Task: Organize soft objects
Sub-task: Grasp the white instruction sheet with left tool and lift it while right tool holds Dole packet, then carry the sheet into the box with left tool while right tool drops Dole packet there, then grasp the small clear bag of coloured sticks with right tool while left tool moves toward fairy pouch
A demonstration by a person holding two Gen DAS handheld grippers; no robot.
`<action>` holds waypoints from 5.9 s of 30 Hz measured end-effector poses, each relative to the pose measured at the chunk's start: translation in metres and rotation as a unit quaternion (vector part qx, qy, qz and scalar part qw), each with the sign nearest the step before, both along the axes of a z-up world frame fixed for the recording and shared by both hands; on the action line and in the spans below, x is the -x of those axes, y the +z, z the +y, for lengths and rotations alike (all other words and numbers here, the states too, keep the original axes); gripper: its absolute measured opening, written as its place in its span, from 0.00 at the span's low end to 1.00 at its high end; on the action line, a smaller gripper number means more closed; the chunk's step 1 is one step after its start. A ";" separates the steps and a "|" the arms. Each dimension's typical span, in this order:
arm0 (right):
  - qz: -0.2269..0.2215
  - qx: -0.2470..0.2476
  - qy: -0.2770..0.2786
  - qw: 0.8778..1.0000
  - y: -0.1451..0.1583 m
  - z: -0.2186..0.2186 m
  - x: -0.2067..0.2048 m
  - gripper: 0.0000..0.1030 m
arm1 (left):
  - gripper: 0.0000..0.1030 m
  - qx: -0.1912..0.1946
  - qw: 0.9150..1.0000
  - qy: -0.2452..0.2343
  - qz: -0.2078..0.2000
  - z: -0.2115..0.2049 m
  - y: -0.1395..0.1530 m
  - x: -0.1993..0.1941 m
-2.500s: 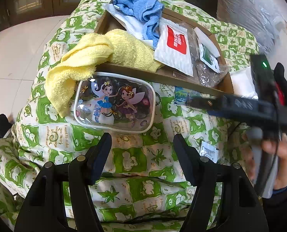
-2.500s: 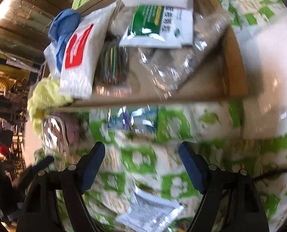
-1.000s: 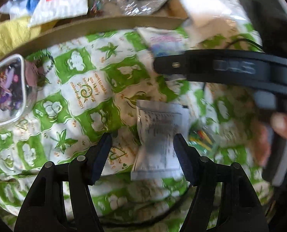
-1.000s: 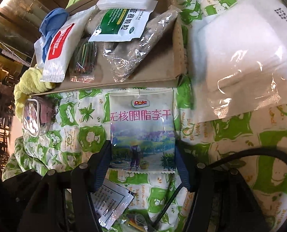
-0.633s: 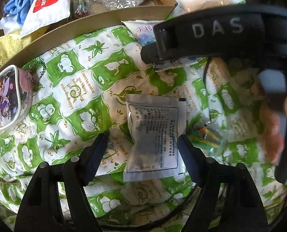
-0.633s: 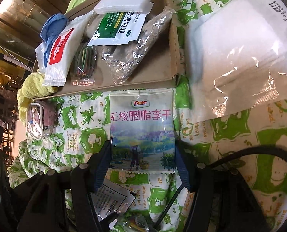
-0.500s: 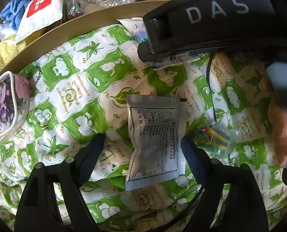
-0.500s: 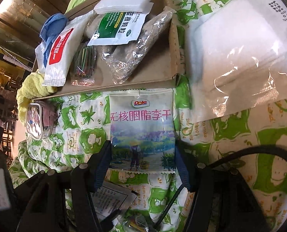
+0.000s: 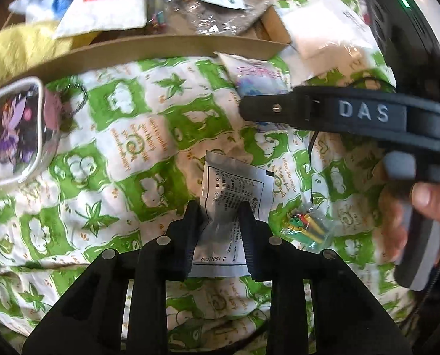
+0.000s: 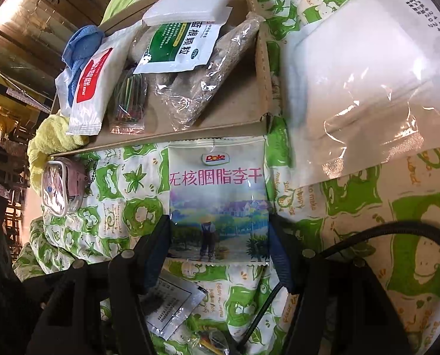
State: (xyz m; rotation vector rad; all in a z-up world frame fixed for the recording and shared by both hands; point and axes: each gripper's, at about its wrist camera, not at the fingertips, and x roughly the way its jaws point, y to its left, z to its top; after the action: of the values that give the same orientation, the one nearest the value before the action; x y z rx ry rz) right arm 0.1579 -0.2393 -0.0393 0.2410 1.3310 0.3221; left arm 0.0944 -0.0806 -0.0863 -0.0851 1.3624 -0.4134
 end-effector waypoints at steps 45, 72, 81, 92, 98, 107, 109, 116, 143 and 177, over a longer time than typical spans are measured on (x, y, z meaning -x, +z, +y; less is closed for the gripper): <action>-0.005 -0.009 -0.010 1.000 0.000 -0.002 0.003 0.62 | 0.52 -0.056 0.995 -0.052 -0.061 -0.055 0.009 0.026; -0.028 -0.033 0.011 0.999 0.028 0.020 0.022 0.62 | 0.52 0.008 0.995 0.062 -0.074 0.085 0.100 -0.017; -0.020 -0.035 0.025 0.999 0.034 0.039 0.011 0.62 | 0.52 0.012 0.992 0.108 -0.070 0.124 0.111 -0.080; -0.022 -0.063 0.056 0.996 0.049 0.055 0.007 0.61 | 0.52 -0.012 0.990 0.129 -0.060 0.146 0.096 -0.131; -0.059 -0.020 0.058 0.996 0.067 0.066 -0.036 0.62 | 0.52 -0.008 0.988 0.147 -0.046 0.160 0.087 -0.146; -0.094 0.040 0.054 0.993 0.072 0.095 -0.111 0.62 | 0.52 -0.003 0.987 0.155 -0.038 0.166 0.076 -0.176; -0.099 0.049 0.052 0.992 0.067 0.102 -0.118 0.63 | 0.53 -0.007 0.988 0.150 -0.045 0.163 0.077 -0.179; -0.119 0.035 0.054 0.991 0.063 0.107 -0.129 0.77 | 0.64 -0.039 0.989 0.129 -0.065 0.152 0.077 -0.176; -0.061 -0.029 0.081 0.994 0.046 0.062 0.007 0.79 | 0.71 0.052 0.979 0.181 -0.075 0.150 0.083 -0.005; 0.055 0.178 0.234 0.954 -0.020 0.085 0.116 0.73 | 0.71 0.044 0.979 0.191 -0.049 0.147 0.069 0.024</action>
State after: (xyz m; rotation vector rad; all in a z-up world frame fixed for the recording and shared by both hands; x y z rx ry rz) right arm 0.0419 -0.1542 -0.0590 -0.3733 1.5236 0.4620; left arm 0.0700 0.0666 -0.0171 -0.3891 1.1964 -0.1521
